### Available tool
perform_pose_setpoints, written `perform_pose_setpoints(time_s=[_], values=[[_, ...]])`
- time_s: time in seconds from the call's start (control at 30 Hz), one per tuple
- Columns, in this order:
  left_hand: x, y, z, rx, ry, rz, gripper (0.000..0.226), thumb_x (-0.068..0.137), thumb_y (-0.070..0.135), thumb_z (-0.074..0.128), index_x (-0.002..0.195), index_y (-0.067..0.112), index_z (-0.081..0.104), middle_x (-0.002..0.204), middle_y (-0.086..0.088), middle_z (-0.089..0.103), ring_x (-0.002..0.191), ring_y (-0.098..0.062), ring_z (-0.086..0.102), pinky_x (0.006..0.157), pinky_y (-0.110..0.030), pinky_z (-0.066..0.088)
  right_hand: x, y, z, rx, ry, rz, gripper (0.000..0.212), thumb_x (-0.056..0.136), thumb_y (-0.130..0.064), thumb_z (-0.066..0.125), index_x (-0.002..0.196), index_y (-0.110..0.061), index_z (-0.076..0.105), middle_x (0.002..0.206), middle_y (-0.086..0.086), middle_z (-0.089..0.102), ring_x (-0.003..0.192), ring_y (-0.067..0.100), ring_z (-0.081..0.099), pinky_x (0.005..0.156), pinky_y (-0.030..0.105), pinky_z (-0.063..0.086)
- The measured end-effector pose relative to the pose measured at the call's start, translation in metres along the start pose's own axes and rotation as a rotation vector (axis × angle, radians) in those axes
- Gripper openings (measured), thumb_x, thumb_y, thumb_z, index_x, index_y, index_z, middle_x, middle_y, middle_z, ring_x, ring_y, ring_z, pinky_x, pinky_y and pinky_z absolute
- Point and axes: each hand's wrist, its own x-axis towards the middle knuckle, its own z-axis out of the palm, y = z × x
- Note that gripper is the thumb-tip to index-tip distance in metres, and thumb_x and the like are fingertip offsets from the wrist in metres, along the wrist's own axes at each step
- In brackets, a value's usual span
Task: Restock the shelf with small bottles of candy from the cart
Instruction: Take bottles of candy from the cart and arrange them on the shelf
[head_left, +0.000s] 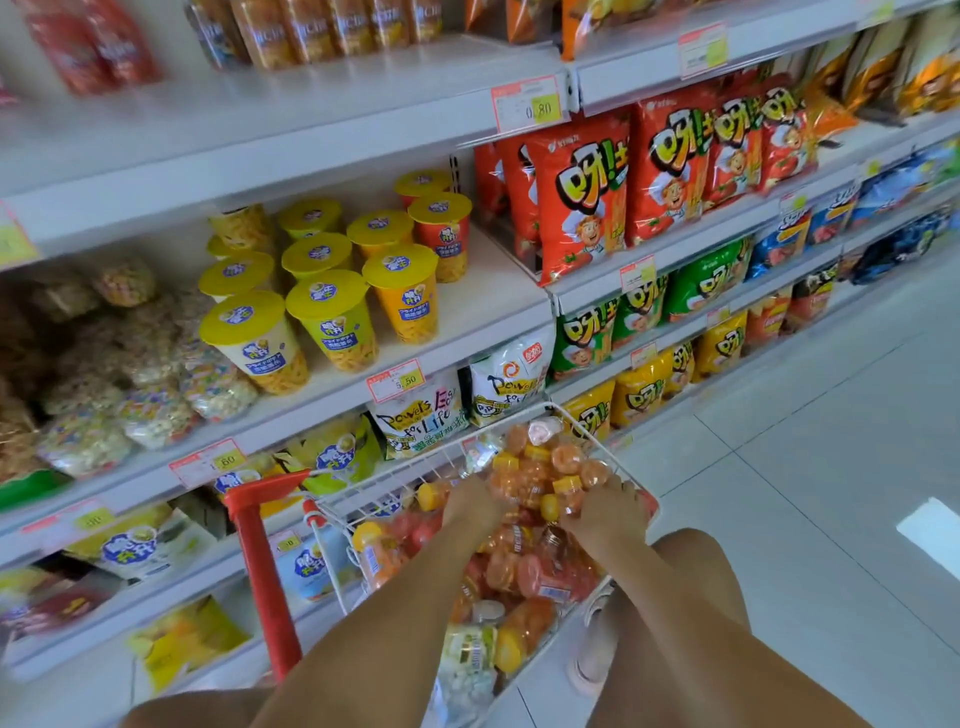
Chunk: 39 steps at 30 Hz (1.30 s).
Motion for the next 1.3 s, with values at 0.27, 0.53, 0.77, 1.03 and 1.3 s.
perform_pose_setpoints(time_s=[0.27,0.53,0.77,1.03,1.3], values=[[0.009,-0.004,0.009,-0.067,-0.023,-0.042,0.032,0.079,0.030,0.074,0.091,0.012,0.051,0.078,0.001,0.056,0.067,-0.012,0.054,0.047,-0.021,0.038,0.011,0.005,0.007,0.276,0.009,0.061,0.061,0.072,-0.054,0.064,0.117,-0.013,0.059,0.130,0.010,0.051,0.120,0.029,0.045,0.101,0.036,0.036],[-0.025,0.001,-0.066,-0.293,0.061,0.164,0.026,0.071,0.036,0.078,0.071,0.019,0.058,0.067,0.004,0.060,0.059,-0.013,0.056,0.054,-0.026,0.046,-0.010,-0.027,-0.046,0.846,0.169,-0.165,0.039,0.072,-0.047,0.073,0.096,-0.020,0.061,0.083,-0.004,0.066,0.079,0.016,0.063,0.073,0.035,0.053],[-0.112,0.041,-0.212,-0.419,0.440,0.526,0.020,0.079,0.036,0.073,0.092,0.025,0.064,0.087,0.002,0.071,0.081,-0.013,0.065,0.077,-0.033,0.051,-0.055,-0.086,-0.197,1.098,0.469,-0.562,0.032,0.076,-0.035,0.076,0.100,-0.023,0.058,0.080,-0.013,0.060,0.071,0.005,0.054,0.061,0.016,0.041],[-0.156,0.095,-0.352,-0.303,0.710,0.710,0.033,0.072,0.034,0.079,0.099,0.024,0.063,0.091,0.011,0.070,0.086,-0.004,0.065,0.077,-0.022,0.050,-0.061,-0.154,-0.343,1.138,0.756,-0.783,0.041,0.077,-0.034,0.076,0.110,-0.020,0.056,0.098,-0.014,0.065,0.084,0.005,0.062,0.070,0.017,0.047],[-0.078,0.105,-0.420,-0.258,0.496,0.450,0.020,0.078,0.008,0.074,0.093,0.011,0.061,0.093,-0.009,0.067,0.086,-0.023,0.064,0.078,-0.032,0.055,0.033,-0.218,-0.401,0.828,0.594,-0.575,0.057,0.078,-0.034,0.076,0.122,-0.007,0.053,0.114,0.006,0.065,0.105,0.025,0.061,0.078,0.027,0.044]])
